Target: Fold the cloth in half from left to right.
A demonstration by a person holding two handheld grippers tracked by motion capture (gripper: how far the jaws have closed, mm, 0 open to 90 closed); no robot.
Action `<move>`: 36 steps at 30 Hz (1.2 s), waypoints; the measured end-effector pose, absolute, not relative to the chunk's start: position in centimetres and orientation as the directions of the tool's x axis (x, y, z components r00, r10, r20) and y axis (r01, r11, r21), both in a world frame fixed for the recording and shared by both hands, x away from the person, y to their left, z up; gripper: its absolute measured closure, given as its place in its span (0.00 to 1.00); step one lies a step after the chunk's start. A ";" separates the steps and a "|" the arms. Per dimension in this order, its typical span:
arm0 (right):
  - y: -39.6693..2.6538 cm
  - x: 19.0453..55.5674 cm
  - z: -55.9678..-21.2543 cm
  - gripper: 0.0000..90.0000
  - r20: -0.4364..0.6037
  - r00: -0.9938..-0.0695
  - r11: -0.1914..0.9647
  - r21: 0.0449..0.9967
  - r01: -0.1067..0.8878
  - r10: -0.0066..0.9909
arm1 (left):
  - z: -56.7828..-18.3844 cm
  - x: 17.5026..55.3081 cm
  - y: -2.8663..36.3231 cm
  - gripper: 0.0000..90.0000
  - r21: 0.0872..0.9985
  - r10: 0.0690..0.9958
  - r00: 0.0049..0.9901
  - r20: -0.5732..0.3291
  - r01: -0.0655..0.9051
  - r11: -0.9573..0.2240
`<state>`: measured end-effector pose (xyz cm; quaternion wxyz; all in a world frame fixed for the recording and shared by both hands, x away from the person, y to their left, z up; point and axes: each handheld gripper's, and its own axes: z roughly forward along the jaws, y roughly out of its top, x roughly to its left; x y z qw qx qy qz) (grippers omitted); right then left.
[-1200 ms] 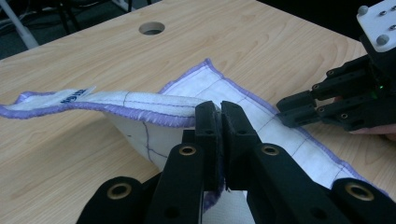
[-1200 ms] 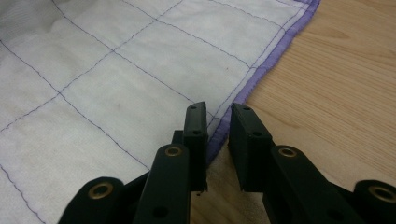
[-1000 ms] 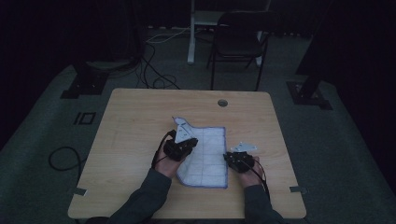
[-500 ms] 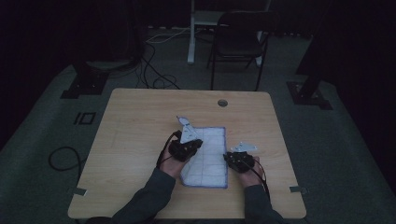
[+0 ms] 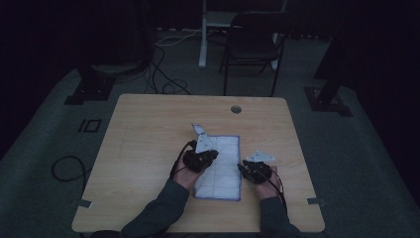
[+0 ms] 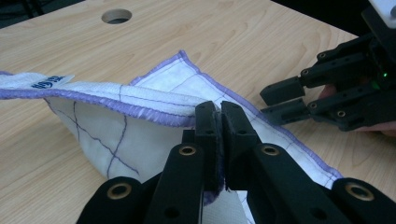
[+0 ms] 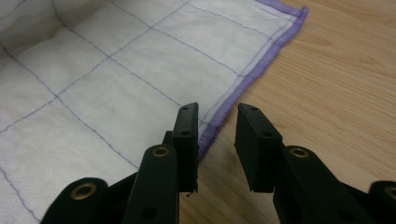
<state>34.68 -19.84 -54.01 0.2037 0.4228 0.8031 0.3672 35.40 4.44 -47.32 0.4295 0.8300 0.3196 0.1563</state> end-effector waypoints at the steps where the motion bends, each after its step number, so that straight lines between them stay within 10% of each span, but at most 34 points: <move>1: -19.9 34.7 -54.0 0.78 -0.015 -0.555 0.370 0.760 0.534 0.832 | -47.4 35.4 4.3 0.96 0.813 0.663 0.749 -0.015 0.395 -0.428; 36: -20.4 34.8 -54.2 0.77 -0.013 -0.532 0.362 0.747 0.558 0.847 | -50.2 36.4 0.0 0.96 0.777 0.629 0.777 -0.034 0.417 -0.473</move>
